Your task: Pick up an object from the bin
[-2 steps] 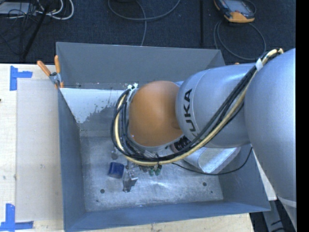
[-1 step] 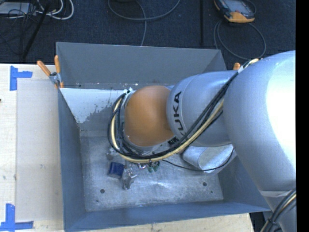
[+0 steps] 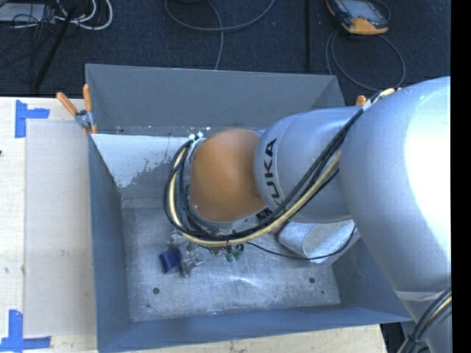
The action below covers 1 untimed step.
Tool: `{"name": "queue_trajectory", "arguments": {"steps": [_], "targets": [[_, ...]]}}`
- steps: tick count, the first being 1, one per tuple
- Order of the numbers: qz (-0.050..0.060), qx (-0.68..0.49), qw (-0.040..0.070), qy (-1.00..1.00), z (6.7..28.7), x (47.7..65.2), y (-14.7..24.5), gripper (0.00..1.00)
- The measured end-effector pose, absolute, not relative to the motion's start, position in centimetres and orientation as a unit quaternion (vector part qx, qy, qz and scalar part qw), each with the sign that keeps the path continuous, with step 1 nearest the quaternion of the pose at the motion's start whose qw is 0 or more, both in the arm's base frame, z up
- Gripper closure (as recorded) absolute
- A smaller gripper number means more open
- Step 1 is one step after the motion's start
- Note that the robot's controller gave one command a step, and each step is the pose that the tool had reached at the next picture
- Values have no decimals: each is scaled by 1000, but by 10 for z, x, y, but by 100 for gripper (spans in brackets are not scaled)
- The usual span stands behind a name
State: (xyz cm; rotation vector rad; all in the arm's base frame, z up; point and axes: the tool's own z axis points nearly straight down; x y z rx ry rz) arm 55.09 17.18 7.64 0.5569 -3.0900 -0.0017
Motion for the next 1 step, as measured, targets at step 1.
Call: {"name": "queue_trajectory", "arguments": {"steps": [1], "targets": [[0, 313, -2, -950, 225, 500, 181, 100]]}}
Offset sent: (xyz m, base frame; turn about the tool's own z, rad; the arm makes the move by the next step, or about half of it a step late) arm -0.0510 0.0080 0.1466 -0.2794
